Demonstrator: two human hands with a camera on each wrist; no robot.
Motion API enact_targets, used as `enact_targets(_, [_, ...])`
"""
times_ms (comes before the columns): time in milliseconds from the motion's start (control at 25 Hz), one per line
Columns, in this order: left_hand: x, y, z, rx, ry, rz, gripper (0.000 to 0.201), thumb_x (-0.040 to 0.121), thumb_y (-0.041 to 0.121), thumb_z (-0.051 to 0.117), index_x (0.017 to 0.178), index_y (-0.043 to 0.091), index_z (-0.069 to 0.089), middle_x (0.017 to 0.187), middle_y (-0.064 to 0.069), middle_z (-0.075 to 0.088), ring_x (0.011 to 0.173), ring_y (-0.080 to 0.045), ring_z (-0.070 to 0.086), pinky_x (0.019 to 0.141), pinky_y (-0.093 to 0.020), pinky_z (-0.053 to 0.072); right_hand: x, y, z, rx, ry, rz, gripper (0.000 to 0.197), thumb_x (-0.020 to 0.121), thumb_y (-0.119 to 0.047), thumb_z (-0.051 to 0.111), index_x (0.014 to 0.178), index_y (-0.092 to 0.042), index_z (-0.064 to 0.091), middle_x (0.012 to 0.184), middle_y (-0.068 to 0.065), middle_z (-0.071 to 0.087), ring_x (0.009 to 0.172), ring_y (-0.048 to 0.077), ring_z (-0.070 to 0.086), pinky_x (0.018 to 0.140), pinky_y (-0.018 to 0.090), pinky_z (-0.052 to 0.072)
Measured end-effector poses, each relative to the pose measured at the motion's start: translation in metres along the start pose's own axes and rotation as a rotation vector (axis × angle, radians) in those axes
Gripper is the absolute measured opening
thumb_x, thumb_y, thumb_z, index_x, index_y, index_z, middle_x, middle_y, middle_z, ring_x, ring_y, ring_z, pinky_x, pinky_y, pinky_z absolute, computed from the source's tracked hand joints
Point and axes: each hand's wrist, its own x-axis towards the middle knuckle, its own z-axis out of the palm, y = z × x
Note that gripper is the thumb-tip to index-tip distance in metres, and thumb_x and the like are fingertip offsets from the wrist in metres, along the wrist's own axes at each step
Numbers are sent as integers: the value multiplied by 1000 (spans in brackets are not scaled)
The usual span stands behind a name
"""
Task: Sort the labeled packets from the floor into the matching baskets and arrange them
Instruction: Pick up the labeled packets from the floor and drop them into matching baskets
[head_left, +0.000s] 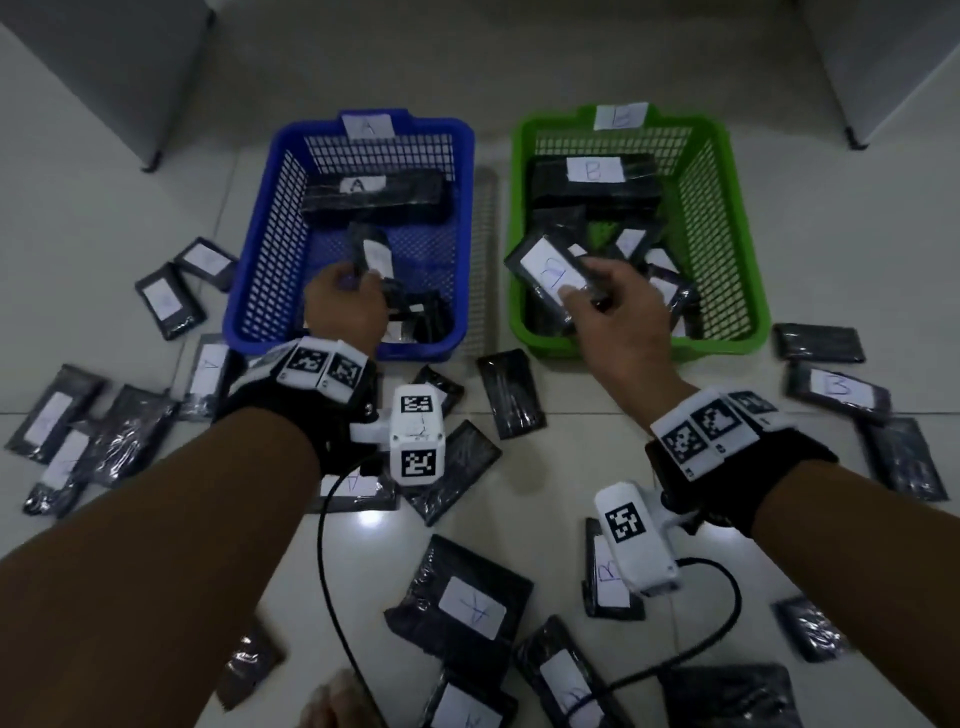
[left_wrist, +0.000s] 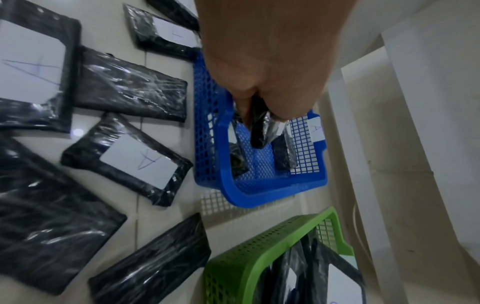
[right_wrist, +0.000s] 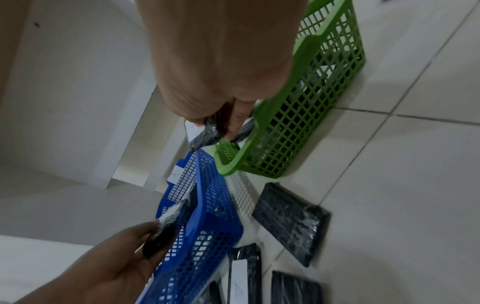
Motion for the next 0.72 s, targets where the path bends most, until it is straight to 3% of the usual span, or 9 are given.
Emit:
enact_targets(120, [18, 4, 12, 67, -132, 75, 34, 90, 30, 57, 111, 5, 66, 102, -12, 70, 94, -29, 66, 81, -38, 55, 25, 0, -1, -110, 100, 0, 33, 88, -17, 67, 120, -15, 64, 100, -10, 60, 97, 7, 60, 86, 19, 49])
enact_targets(240, [29, -2, 21, 228, -213, 180, 27, 97, 25, 55, 109, 2, 65, 100, -12, 66, 95, -25, 62, 71, -24, 42, 46, 8, -2, -176, 140, 47, 33, 88, -16, 66, 120, -13, 63, 105, -2, 64, 101, 16, 62, 93, 31, 51])
enact_targets(360, [26, 0, 30, 391, -225, 314, 36, 93, 10, 47, 126, 3, 61, 128, -23, 57, 120, -37, 53, 92, -34, 42, 57, 16, 2, -238, 159, 72, 32, 88, -15, 65, 119, -10, 63, 110, 6, 66, 101, 20, 63, 91, 31, 51])
enact_targets(440, [20, 12, 41, 475, -132, 436, 41, 87, 9, 48, 125, 7, 63, 140, -24, 48, 132, -37, 43, 105, -43, 38, 59, 19, 5, -328, 151, 74, 31, 89, -17, 63, 118, -10, 64, 113, 7, 66, 103, 21, 62, 87, 22, 46])
enact_targets(520, [13, 29, 51, 493, -190, 556, 41, 89, 13, 54, 129, 11, 60, 146, -22, 41, 138, -36, 36, 110, -47, 35, 60, 21, 7, -426, 114, 48, 30, 88, -23, 63, 116, -12, 65, 113, 8, 66, 104, 23, 62, 87, 26, 47])
enact_targets(600, [3, 45, 65, 456, -344, 680, 42, 89, 19, 54, 129, 9, 58, 143, -20, 44, 134, -36, 39, 109, -46, 36, 59, 21, 3, -474, 101, 3, 34, 85, -32, 60, 112, -12, 67, 109, 10, 66, 101, 27, 63, 87, 37, 53])
enact_targets(720, [-16, 59, 93, 340, -450, 820, 39, 86, 22, 52, 120, 5, 63, 124, -17, 58, 117, -34, 53, 101, -41, 43, 53, 24, -26, -467, 171, -85, 32, 85, -32, 56, 109, -14, 68, 106, 10, 65, 96, 25, 63, 82, 40, 54])
